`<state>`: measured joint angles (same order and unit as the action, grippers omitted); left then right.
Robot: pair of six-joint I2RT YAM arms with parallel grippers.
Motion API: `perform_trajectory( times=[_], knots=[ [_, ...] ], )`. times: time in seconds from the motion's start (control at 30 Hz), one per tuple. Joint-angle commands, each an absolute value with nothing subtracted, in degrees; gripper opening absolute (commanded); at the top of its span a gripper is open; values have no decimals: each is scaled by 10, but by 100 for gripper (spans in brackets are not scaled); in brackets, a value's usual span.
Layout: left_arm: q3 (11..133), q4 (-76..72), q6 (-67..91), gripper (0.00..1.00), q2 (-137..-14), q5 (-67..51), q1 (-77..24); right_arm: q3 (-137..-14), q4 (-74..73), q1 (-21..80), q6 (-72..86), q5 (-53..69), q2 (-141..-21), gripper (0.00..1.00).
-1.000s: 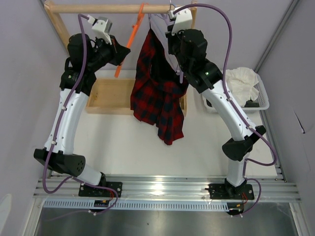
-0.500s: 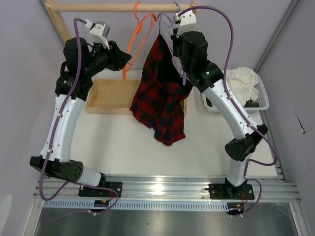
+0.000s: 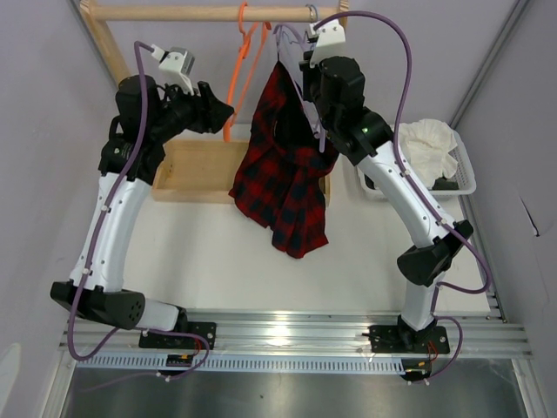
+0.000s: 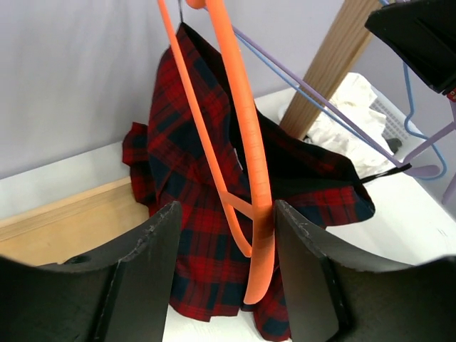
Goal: Place the skirt on the hanger
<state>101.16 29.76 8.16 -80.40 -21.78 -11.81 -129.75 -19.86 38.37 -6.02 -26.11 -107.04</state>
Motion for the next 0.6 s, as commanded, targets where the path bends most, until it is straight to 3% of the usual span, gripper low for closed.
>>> perform_trajectory(
  times=[0.0,0.43,0.57],
  knots=[
    [1007,279,97,60,-766,-172,-117,-1307,-150,388,-51,-273,-1061,0],
    [956,249,123,70,-701,-50,-117,-1297,-161,396,-23,-277,-1060,0],
    [934,243,128,77,-693,-48,-117,-1291,-166,397,-6,-277,-1061,0]
  ],
)
